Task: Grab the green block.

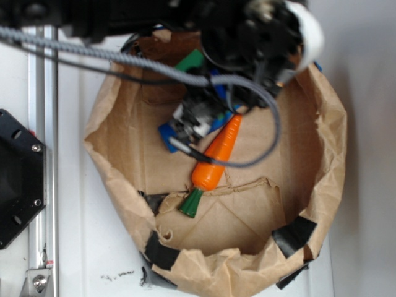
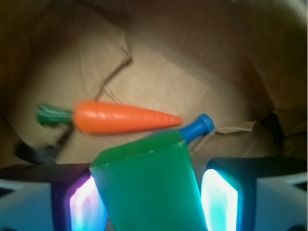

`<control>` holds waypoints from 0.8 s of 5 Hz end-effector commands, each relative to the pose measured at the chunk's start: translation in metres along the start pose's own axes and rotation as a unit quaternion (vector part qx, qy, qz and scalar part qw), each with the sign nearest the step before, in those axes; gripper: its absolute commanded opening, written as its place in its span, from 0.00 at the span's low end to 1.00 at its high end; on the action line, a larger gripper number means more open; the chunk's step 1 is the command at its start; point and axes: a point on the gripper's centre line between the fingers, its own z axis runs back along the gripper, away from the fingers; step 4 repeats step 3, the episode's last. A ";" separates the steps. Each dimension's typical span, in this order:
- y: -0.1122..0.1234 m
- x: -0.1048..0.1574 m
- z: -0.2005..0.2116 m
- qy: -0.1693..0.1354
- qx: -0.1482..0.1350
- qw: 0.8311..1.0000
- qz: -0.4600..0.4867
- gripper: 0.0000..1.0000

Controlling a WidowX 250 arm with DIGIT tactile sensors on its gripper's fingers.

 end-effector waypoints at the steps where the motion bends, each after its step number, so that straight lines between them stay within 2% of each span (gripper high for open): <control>1: -0.019 0.017 0.026 -0.069 0.028 0.981 0.180 0.00; 2: -0.017 0.016 0.020 -0.072 0.035 0.972 0.221 0.00; 4: -0.017 0.014 0.016 -0.076 0.036 0.972 0.220 0.00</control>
